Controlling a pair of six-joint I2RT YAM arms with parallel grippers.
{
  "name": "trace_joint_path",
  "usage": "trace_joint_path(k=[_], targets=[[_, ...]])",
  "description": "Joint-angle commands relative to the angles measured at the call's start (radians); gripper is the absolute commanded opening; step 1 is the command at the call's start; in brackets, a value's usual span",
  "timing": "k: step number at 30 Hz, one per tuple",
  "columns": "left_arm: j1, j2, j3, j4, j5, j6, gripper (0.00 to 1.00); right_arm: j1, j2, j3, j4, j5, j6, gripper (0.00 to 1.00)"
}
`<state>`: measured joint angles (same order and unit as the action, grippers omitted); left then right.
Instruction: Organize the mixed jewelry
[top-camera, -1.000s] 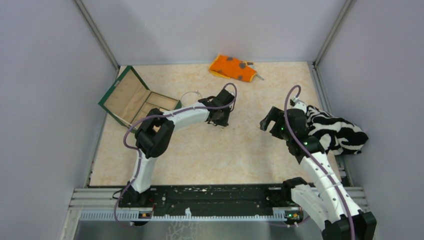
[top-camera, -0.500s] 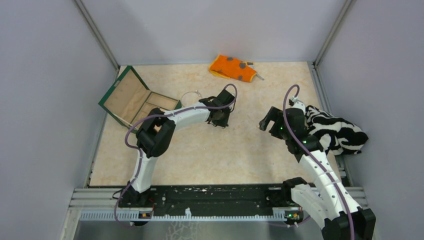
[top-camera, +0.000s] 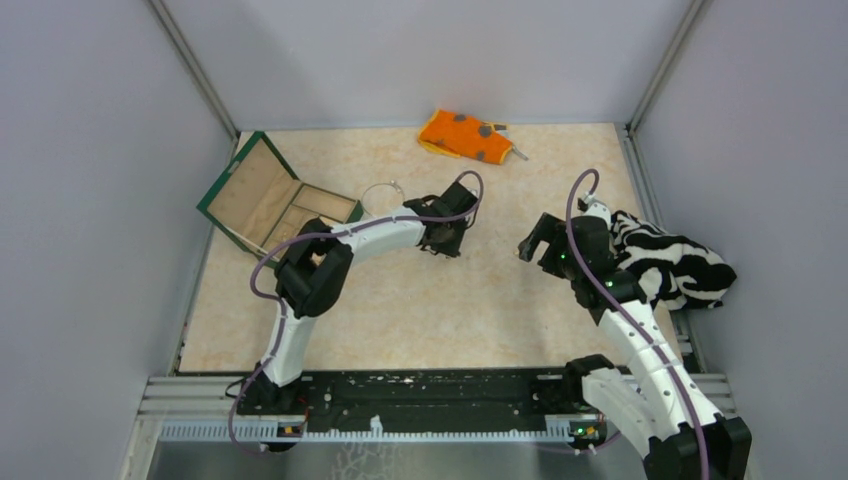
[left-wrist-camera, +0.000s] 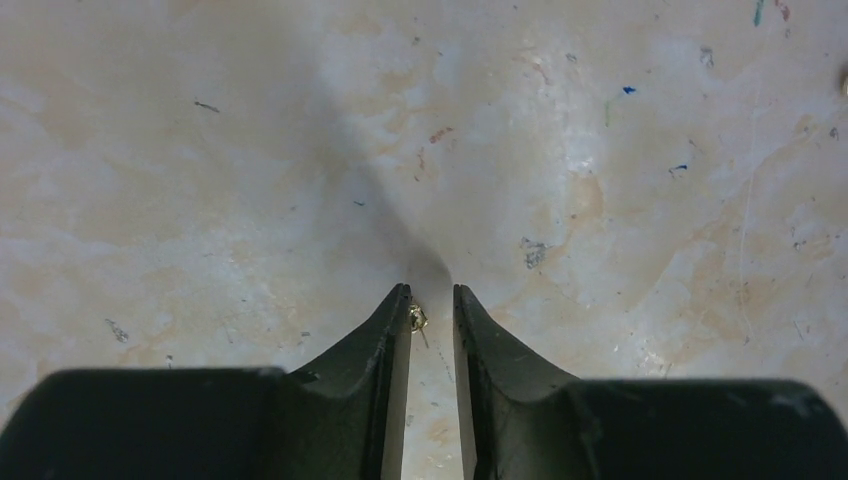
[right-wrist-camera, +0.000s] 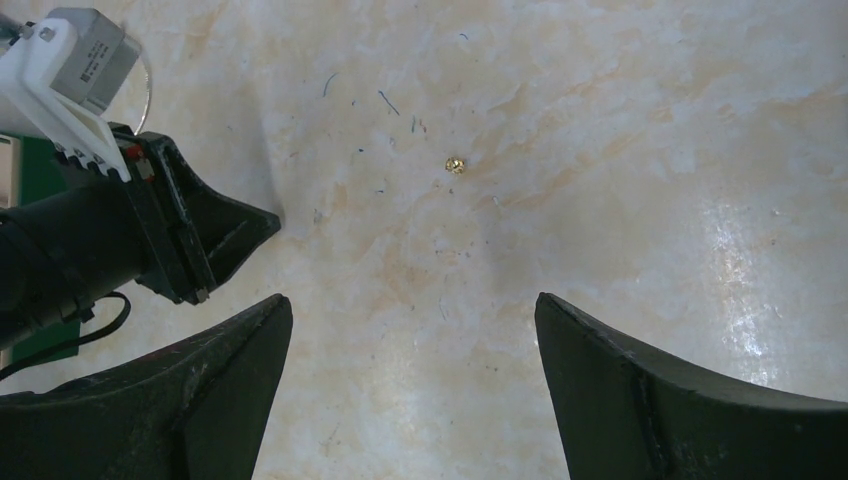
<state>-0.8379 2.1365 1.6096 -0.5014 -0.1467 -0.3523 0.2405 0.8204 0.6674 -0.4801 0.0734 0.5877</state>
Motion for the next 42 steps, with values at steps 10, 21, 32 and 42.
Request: trace_joint_path(k=[10,21,32,42], targets=[[-0.047,-0.025,0.027,-0.048,-0.104,0.044,0.37,0.004,-0.016,0.009,0.034,-0.009,0.002,0.9],[-0.047,-0.071,-0.033,-0.017,-0.168,0.047,0.38,0.003,-0.015,0.011,0.037,-0.017,0.003,0.9],[-0.047,-0.034,0.002,-0.01,-0.143,0.056,0.36,0.003,-0.015,0.017,0.036,-0.022,0.008,0.9],[-0.047,-0.022,0.016,-0.008,-0.128,0.065,0.31,0.004,-0.005,0.023,0.043,-0.029,0.009,0.9]])
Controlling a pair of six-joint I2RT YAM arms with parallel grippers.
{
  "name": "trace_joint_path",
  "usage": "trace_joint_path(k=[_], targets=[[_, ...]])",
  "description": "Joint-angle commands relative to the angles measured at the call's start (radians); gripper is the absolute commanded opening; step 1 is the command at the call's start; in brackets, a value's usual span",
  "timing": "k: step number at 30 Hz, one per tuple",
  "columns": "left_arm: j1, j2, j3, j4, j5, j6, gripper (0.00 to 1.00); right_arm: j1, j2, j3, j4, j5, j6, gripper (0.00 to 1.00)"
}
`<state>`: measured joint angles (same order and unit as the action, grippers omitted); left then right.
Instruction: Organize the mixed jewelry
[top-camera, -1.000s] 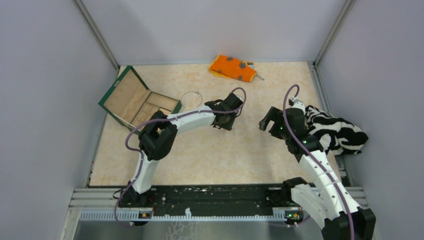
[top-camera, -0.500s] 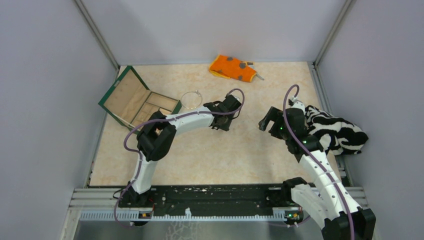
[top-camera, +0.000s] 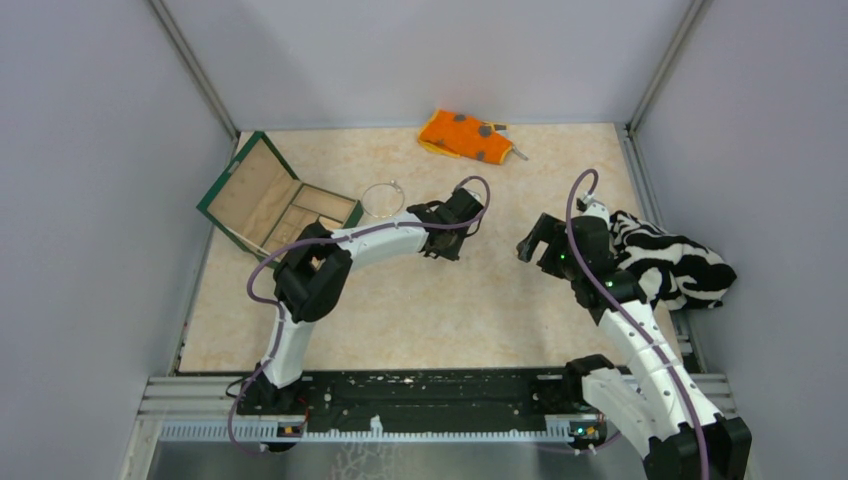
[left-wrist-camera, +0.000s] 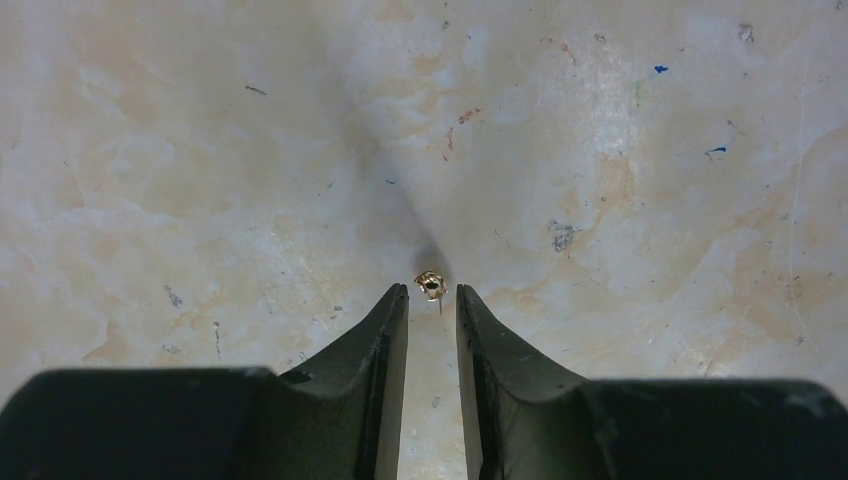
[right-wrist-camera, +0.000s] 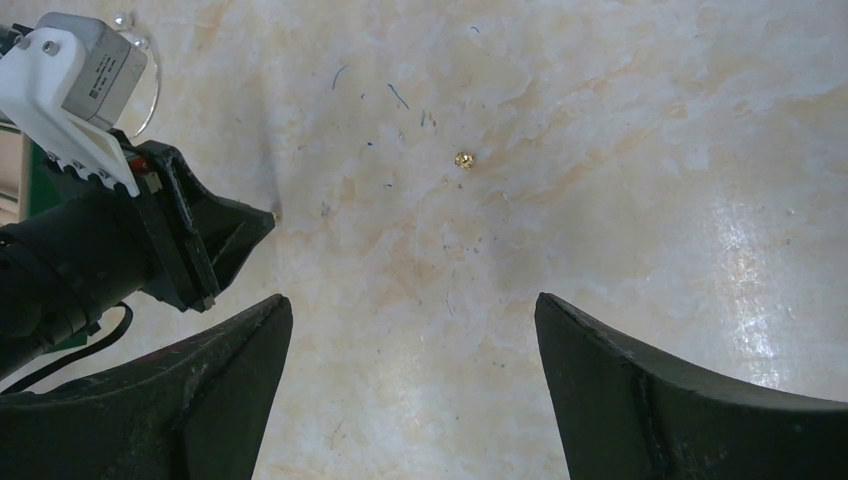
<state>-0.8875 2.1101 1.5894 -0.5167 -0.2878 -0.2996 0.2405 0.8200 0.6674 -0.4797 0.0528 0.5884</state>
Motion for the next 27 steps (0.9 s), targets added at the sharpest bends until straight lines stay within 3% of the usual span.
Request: trace_joint_path(k=[1,27], targets=[[0.002,0.007,0.037,0.007,0.016,0.014,0.31,0.004,-0.004,0.023,0.043,-0.008,0.007,0.9],[0.003,0.043,0.054,-0.006,-0.002,0.01,0.23,0.004,-0.016,0.012,0.032,0.002,0.008,0.9]])
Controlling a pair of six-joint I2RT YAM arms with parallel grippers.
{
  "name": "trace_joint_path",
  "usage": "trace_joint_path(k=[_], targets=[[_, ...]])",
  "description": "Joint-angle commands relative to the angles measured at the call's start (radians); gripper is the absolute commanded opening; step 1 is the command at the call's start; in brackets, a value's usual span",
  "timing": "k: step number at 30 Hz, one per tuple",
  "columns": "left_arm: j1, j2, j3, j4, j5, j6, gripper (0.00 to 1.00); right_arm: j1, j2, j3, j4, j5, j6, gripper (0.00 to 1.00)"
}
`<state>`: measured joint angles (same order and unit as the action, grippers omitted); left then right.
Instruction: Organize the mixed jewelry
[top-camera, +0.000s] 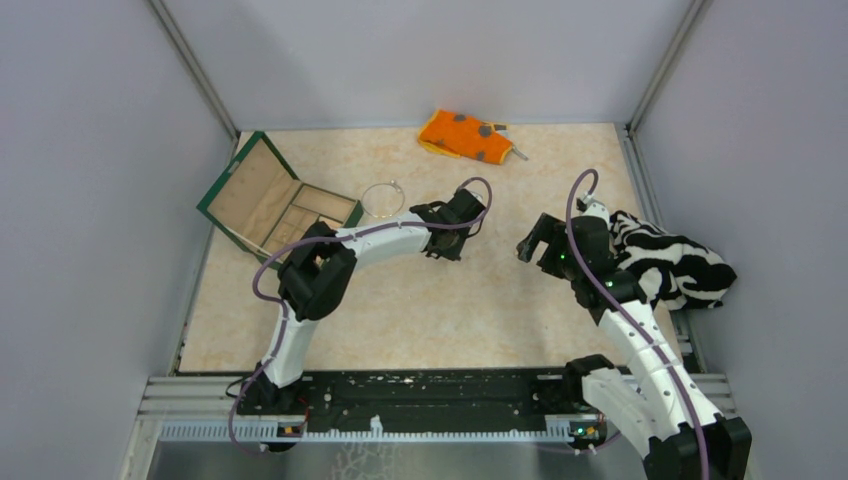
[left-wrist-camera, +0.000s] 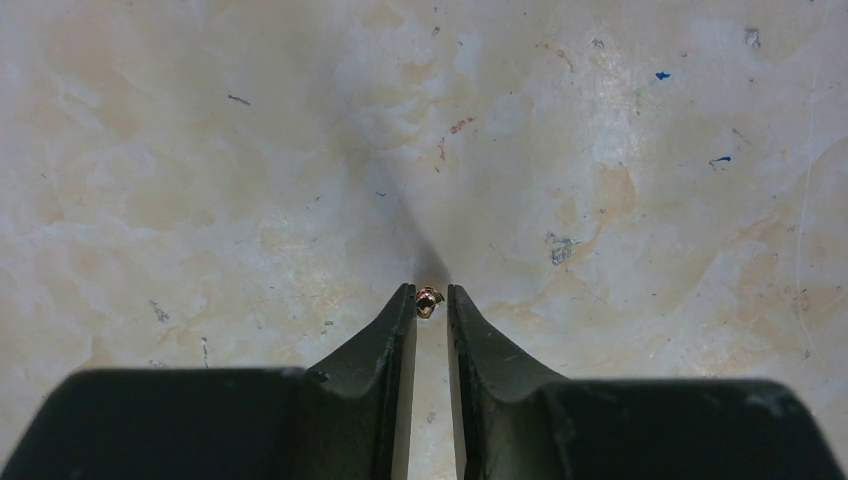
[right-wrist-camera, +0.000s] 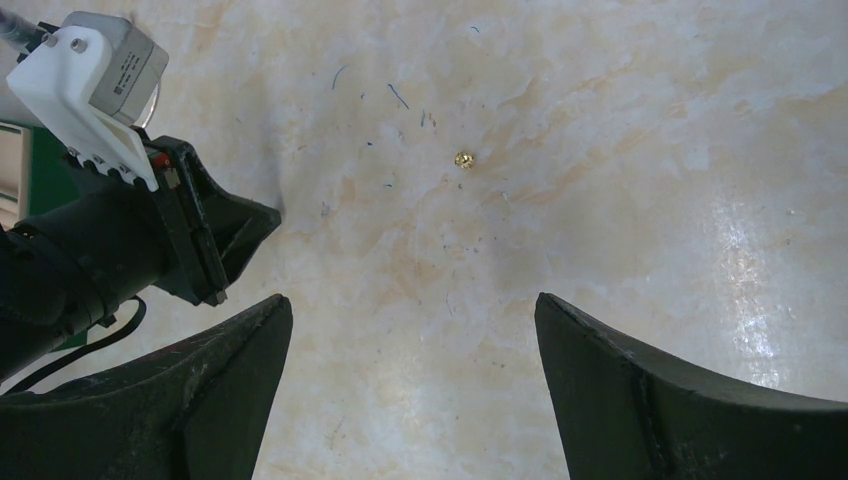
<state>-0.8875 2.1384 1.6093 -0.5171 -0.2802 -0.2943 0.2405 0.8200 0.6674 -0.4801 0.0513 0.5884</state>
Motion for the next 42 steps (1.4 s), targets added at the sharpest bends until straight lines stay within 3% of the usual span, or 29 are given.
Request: trace_joint_path(k=[1,9,15,26,29,36,42], targets=[[0.003,0.015,0.034,-0.006,-0.01,0.005,0.23,0.004,-0.017,0.012,0.032,0.003,0.009,0.9],[0.003,0.014,0.037,-0.005,-0.012,0.009,0.18,0.004,-0.015,0.011,0.03,0.002,0.011,0.9],[0.003,0.008,0.032,-0.011,-0.021,0.01,0.0,0.004,-0.018,0.011,0.03,0.002,0.014,0.9],[0.039,-0.124,0.023,-0.076,-0.017,-0.007,0.0,0.004,-0.022,0.006,0.028,0.004,0.014,0.9],[0.139,-0.232,-0.03,-0.105,0.003,-0.022,0.0,0.005,-0.024,0.006,0.029,-0.002,0.008,0.9],[0.503,-0.5,-0.243,-0.167,0.019,-0.063,0.0,0.004,-0.016,-0.005,0.051,-0.006,0.009,0.9],[0.715,-0.581,-0.367,-0.086,0.02,-0.058,0.0,0.004,0.044,-0.012,0.106,-0.042,0.013,0.9]])
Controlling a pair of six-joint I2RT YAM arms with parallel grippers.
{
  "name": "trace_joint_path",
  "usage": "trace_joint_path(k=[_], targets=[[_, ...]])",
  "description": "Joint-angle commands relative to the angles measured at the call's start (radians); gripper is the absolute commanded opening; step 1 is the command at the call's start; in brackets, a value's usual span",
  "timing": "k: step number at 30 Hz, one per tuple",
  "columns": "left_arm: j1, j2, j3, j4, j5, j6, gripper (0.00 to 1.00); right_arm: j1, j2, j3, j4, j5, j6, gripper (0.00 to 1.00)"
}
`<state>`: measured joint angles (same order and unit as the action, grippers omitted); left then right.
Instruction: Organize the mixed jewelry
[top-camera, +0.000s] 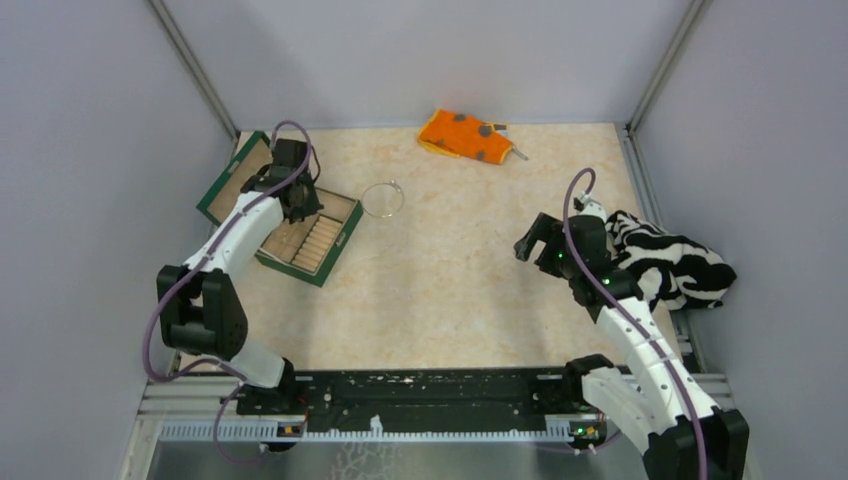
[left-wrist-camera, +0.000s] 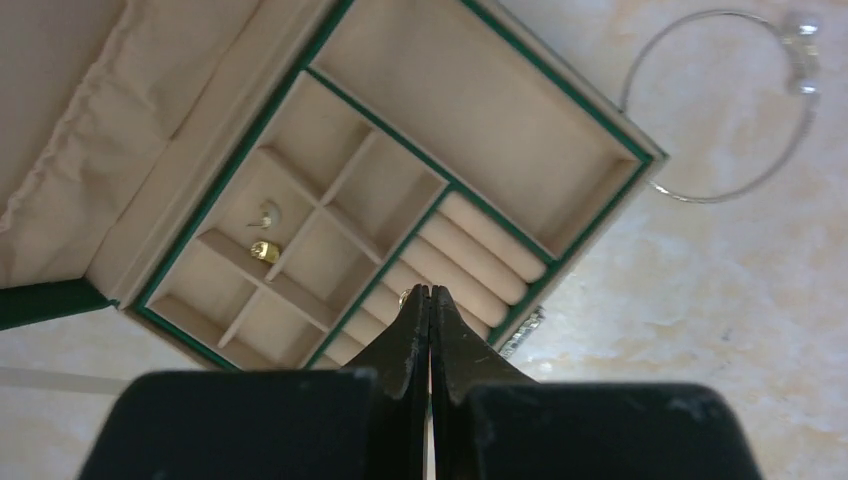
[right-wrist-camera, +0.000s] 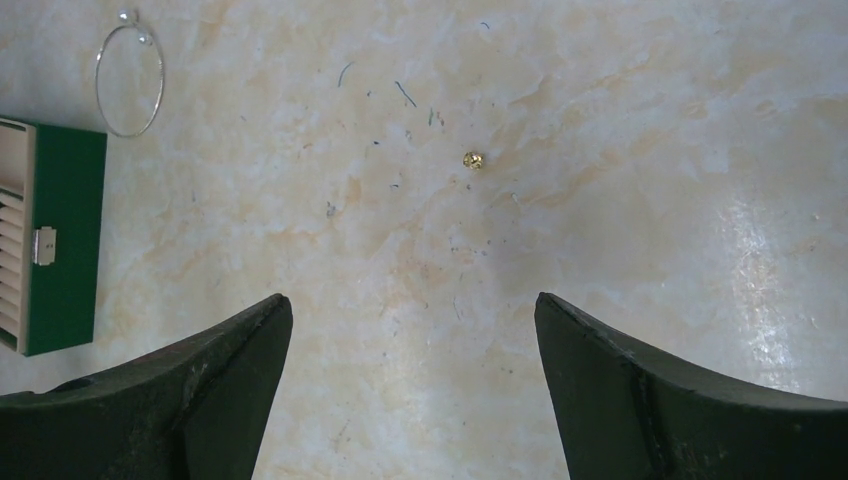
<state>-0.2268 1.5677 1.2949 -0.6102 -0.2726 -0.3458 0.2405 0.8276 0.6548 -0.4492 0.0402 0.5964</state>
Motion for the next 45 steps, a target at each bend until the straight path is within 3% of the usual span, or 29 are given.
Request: trace_joint_path(k=[1,18,20,22,28,31,35,37,41,45], targets=[[0.07,-0.008,-0.055,0.024,0.002,-0.01,0.0,0.005,0.047,0.004,0.077,-0.035,0.005,0.9],[0.115,0.169,-0.033,0.171,-0.052,-0.009,0.0,0.003,0.057,0.007,0.088,-0.036,0.007,0.9],[0.115,0.172,-0.03,0.167,-0.064,-0.008,0.15,0.005,0.054,0.009,0.088,-0.036,0.005,0.9],[0.115,0.17,-0.026,0.156,-0.078,-0.009,0.39,0.005,0.05,0.012,0.086,-0.032,0.001,0.9],[0.094,0.049,-0.051,0.169,-0.02,0.019,0.44,0.004,0.043,0.024,0.07,-0.014,-0.012,0.9],[-0.048,-0.025,-0.06,0.187,-0.044,0.062,0.45,0.004,0.023,0.023,0.055,0.024,-0.018,0.9],[-0.232,0.015,-0.059,0.244,0.166,0.02,0.46,0.004,0.038,0.052,0.012,0.123,-0.078,0.93],[-0.344,0.085,-0.028,0.268,0.199,0.001,0.47,-0.002,0.062,0.083,-0.025,0.161,-0.107,0.94],[-0.538,0.277,0.153,0.243,0.214,-0.004,0.49,-0.048,0.059,0.104,-0.06,0.172,-0.129,0.95],[-0.667,0.465,0.371,0.171,0.218,0.01,0.52,-0.179,0.034,0.112,-0.112,0.142,-0.124,0.95]])
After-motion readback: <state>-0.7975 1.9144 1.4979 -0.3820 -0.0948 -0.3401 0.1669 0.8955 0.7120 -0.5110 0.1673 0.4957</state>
